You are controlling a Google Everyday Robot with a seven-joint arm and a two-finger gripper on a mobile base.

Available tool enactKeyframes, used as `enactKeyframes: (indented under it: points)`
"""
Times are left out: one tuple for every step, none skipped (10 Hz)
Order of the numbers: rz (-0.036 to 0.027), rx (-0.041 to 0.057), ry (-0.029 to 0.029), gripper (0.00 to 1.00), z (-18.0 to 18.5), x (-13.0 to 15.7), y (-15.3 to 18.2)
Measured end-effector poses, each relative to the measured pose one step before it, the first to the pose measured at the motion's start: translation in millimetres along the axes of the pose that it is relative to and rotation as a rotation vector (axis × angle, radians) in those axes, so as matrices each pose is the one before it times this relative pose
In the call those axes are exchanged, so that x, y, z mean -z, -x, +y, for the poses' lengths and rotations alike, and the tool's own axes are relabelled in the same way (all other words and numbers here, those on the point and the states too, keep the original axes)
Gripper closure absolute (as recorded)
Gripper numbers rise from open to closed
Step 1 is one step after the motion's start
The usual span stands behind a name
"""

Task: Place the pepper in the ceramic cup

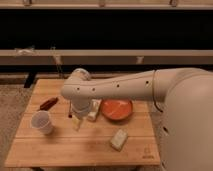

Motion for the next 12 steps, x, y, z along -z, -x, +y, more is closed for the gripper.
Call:
enactKeyframes:
  points:
    - [0.00000,0.00003,-0.00004,0.20,-0.02,0.00,0.00]
    - [-0.00001,-0.00002,0.00001,0.20,0.00,0.00,0.00]
    - [0.00005,0.00004,-0.00002,0.20,-0.01,0.01,-0.02]
    - [-0.00006,0.00003,0.00002,0.20,0.00,-0.01,0.02]
    - [0.00001,-0.00002,0.00004,0.20,0.02,0.00,0.02]
    - [-0.00005,-0.00011,-0.00001,0.20,0.01,-0.01,0.00]
    - [0.00003,0.00010,-0.00002,0.20,-0.03,0.00,-0.02]
    - [0.00003,-0.00008,0.00002,0.20,0.02,0.03,0.00]
    - [-0.00001,0.00001,-0.00003,0.20,0.00,-0.03,0.01]
    - [-0.00001,0.00004,0.00002,0.20,-0.01,0.01,0.01]
    - [0.00004,0.00001,0.00000,0.20,-0.01,0.02,-0.04]
    - [0.00004,0.00003,0.00005,0.20,0.01,0.02,0.00]
